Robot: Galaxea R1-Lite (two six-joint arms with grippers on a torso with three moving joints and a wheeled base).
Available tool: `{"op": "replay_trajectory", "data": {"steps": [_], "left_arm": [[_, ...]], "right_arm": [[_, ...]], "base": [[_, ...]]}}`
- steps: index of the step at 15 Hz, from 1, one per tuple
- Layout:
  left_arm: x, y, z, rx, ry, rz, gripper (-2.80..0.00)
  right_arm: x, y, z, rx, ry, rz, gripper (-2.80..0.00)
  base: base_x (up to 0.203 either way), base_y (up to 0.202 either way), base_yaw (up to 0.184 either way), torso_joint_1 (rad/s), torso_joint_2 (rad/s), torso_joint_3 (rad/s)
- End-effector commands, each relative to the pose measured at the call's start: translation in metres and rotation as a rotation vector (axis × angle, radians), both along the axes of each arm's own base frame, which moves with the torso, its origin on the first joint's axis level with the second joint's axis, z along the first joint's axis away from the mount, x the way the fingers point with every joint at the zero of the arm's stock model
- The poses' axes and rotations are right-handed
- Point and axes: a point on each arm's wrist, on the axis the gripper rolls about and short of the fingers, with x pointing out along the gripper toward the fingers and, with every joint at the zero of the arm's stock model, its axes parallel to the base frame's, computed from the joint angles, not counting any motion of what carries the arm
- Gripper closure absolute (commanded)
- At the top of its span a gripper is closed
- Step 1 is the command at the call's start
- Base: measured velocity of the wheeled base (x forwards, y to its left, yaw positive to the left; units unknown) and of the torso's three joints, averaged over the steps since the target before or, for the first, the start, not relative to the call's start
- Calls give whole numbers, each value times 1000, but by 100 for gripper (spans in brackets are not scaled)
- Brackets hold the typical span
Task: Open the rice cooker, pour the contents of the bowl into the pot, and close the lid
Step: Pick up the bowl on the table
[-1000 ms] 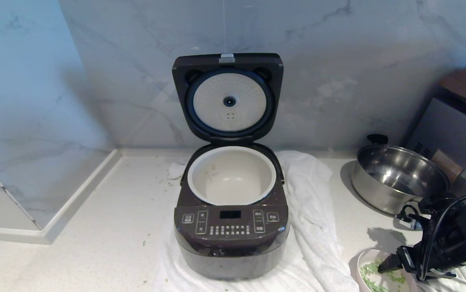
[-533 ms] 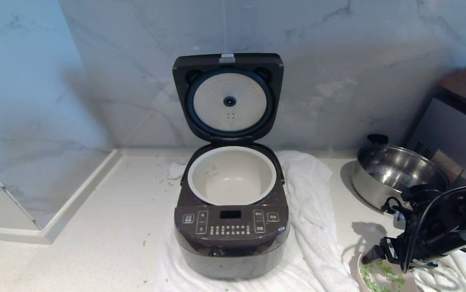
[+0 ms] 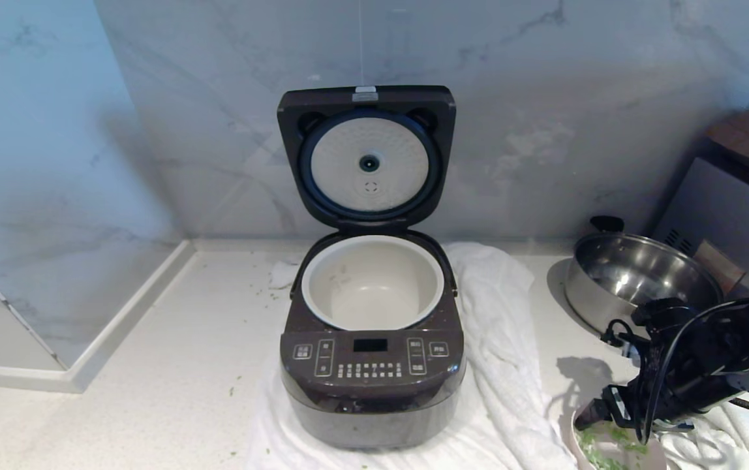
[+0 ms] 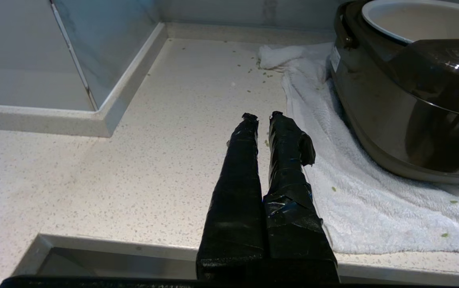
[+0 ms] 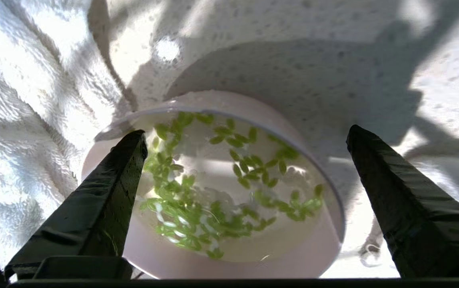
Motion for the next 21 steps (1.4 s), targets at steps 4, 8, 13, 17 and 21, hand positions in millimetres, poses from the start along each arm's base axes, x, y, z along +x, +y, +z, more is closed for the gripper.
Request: {"op": "replay_trajectory", "data": {"steps": [4,8,13,17,21], "left_arm": [[0,0,0,-1,2,0,0],[0,0,0,-1,2,0,0],[0,0,0,-1,2,0,0],[0,0,0,-1,2,0,0],[0,0,0,-1,2,0,0]], "right_arm": [[-1,9,-10,-21,41,28,0],[-11,6,-11,-25,67,15,0],[-24,-8,-13,-47,99,-41,0],[-30,-21,-11,-50,97,-71,0],[-34,-28,-4,-33,73,-102,0]], "base": [[0,0,0,0,0,0],[0,0,0,0,0,0],[0,0,0,0,0,0],[0,0,0,0,0,0],[0,0,0,0,0,0]]}}
